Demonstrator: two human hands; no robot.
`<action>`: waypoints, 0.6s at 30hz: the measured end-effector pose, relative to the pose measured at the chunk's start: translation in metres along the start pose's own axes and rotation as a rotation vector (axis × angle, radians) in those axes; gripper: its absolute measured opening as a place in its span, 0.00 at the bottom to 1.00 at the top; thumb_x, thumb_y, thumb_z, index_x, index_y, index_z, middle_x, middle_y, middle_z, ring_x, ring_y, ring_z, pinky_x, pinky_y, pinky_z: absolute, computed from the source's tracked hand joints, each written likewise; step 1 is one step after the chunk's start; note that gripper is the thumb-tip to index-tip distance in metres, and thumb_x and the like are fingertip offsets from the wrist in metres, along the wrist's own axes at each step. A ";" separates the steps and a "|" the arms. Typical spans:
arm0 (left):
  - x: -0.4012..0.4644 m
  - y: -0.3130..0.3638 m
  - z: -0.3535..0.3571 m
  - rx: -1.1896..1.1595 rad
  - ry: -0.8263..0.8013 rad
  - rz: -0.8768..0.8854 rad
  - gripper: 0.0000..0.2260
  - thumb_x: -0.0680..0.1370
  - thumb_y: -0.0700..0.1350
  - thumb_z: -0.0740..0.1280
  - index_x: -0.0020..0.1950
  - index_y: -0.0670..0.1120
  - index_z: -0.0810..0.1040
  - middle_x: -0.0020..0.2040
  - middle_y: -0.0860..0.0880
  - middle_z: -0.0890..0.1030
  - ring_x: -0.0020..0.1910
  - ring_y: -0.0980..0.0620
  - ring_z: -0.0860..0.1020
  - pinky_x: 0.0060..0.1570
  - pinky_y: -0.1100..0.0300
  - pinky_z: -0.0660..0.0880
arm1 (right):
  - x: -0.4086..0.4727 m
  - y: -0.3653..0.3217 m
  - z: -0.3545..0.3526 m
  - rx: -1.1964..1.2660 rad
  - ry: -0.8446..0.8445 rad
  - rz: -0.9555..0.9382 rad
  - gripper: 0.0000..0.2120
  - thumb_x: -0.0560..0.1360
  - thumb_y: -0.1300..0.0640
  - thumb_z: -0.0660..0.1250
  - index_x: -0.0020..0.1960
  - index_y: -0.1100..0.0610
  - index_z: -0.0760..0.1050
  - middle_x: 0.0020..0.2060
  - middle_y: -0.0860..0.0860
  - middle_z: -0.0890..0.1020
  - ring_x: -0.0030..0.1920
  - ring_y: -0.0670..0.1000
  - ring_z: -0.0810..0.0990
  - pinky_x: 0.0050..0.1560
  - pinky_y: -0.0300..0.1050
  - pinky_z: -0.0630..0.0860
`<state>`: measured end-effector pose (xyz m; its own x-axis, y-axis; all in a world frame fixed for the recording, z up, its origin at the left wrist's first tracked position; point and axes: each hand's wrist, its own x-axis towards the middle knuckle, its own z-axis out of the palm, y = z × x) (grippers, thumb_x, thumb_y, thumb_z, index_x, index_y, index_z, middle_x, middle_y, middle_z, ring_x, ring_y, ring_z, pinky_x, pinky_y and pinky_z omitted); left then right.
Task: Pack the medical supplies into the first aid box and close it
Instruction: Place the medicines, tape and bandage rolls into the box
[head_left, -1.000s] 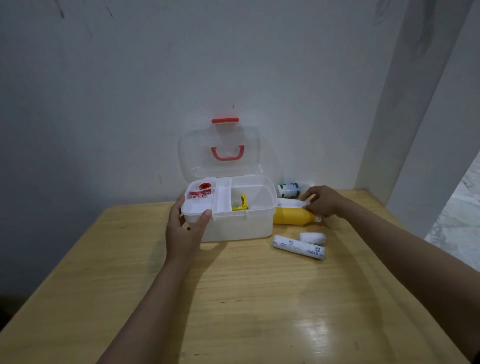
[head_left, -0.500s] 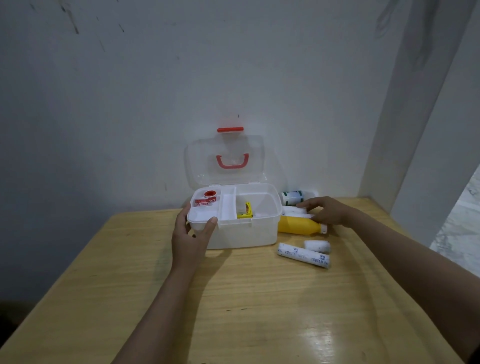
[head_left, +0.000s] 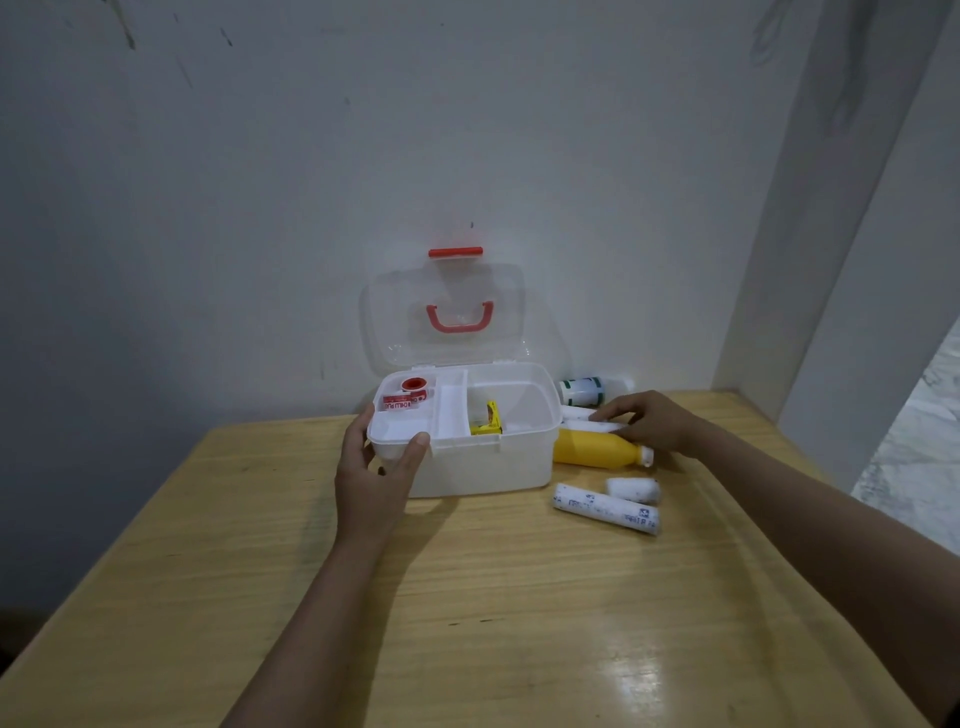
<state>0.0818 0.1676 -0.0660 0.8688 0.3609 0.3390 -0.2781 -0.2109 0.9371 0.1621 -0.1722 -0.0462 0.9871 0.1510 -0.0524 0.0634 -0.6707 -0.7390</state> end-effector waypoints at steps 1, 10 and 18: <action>0.000 -0.001 0.000 0.001 0.001 0.000 0.29 0.71 0.46 0.73 0.70 0.53 0.68 0.62 0.55 0.73 0.57 0.54 0.74 0.46 0.58 0.78 | 0.000 0.000 0.001 0.006 0.006 0.002 0.14 0.70 0.67 0.68 0.52 0.53 0.82 0.58 0.51 0.80 0.60 0.50 0.76 0.64 0.48 0.70; -0.001 0.001 0.000 0.003 0.000 -0.001 0.29 0.71 0.46 0.73 0.70 0.52 0.67 0.61 0.55 0.73 0.58 0.52 0.75 0.45 0.59 0.78 | -0.010 -0.011 -0.011 0.108 0.174 -0.034 0.13 0.66 0.61 0.75 0.50 0.54 0.82 0.52 0.52 0.81 0.45 0.46 0.79 0.45 0.37 0.75; -0.004 0.007 -0.002 -0.038 -0.011 -0.022 0.29 0.71 0.47 0.74 0.70 0.51 0.68 0.60 0.56 0.74 0.58 0.54 0.75 0.48 0.61 0.75 | -0.041 -0.067 -0.051 0.041 0.317 -0.279 0.14 0.64 0.64 0.76 0.49 0.55 0.82 0.49 0.54 0.80 0.39 0.47 0.75 0.41 0.41 0.73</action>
<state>0.0754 0.1668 -0.0603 0.8791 0.3550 0.3179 -0.2744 -0.1685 0.9468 0.1244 -0.1704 0.0402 0.9295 0.0875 0.3582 0.3351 -0.6055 -0.7218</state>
